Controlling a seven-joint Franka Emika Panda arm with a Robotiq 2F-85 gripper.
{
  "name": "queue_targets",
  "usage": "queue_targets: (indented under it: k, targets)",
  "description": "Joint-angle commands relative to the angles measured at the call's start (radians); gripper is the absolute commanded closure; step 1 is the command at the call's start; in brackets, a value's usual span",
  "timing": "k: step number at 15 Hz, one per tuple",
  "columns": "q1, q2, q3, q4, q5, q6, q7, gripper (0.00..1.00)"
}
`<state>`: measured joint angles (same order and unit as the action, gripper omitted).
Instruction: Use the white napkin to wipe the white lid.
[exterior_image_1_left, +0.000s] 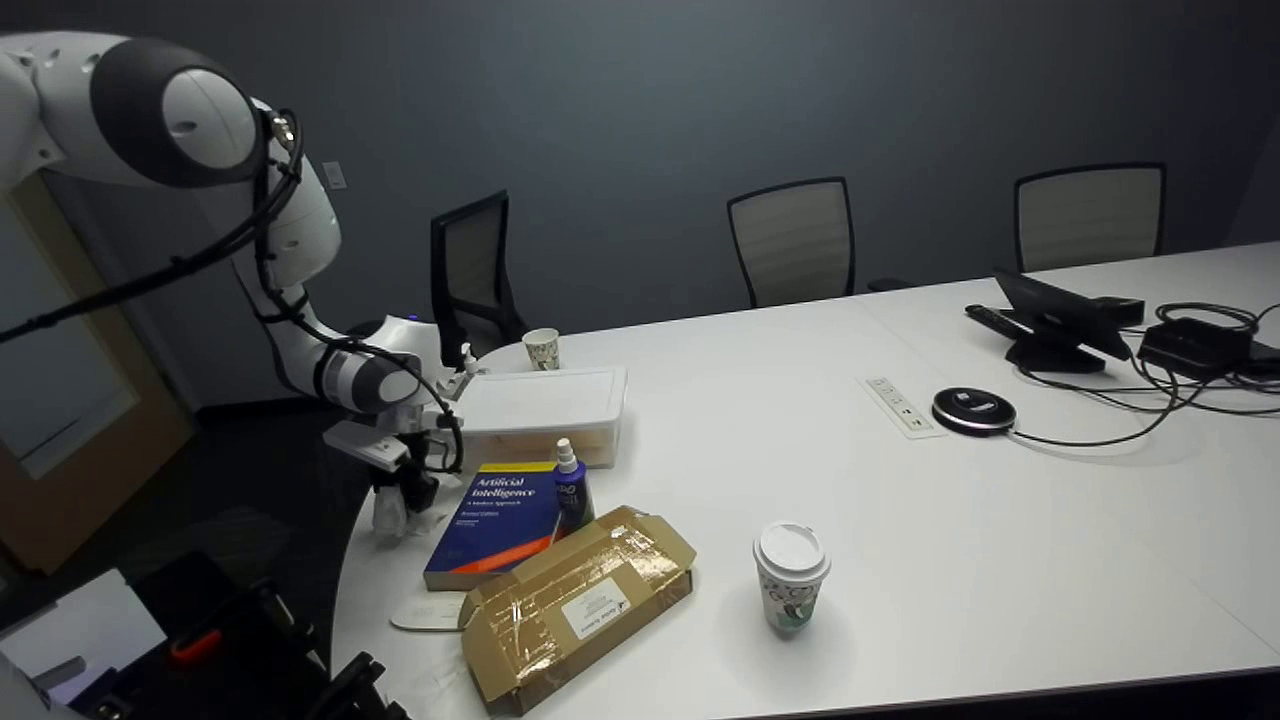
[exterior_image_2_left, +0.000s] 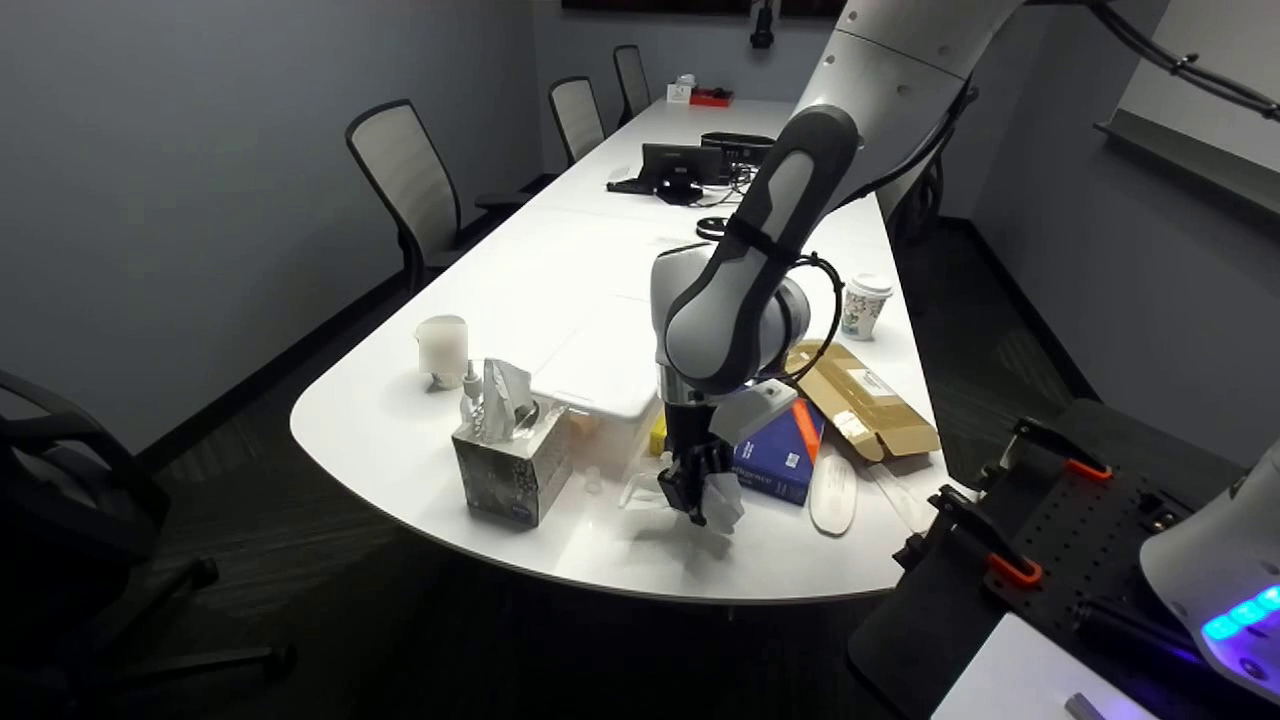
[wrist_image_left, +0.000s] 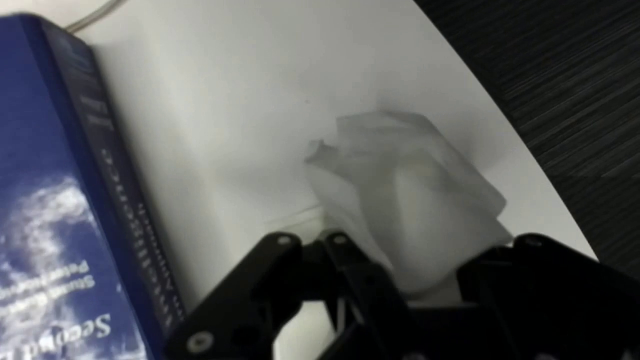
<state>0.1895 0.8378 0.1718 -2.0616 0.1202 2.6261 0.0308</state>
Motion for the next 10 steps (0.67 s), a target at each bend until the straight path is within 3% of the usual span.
queue_targets:
  k: [1, 7, 10]
  targets:
    - [-0.047, 0.019, 0.037, 0.055, -0.013, -0.012, -0.079, 0.48]
    - [-0.127, -0.059, 0.098, 0.051, -0.004, -0.15, -0.219, 0.04]
    - [-0.17, -0.132, 0.126, 0.024, 0.021, -0.217, -0.271, 0.0]
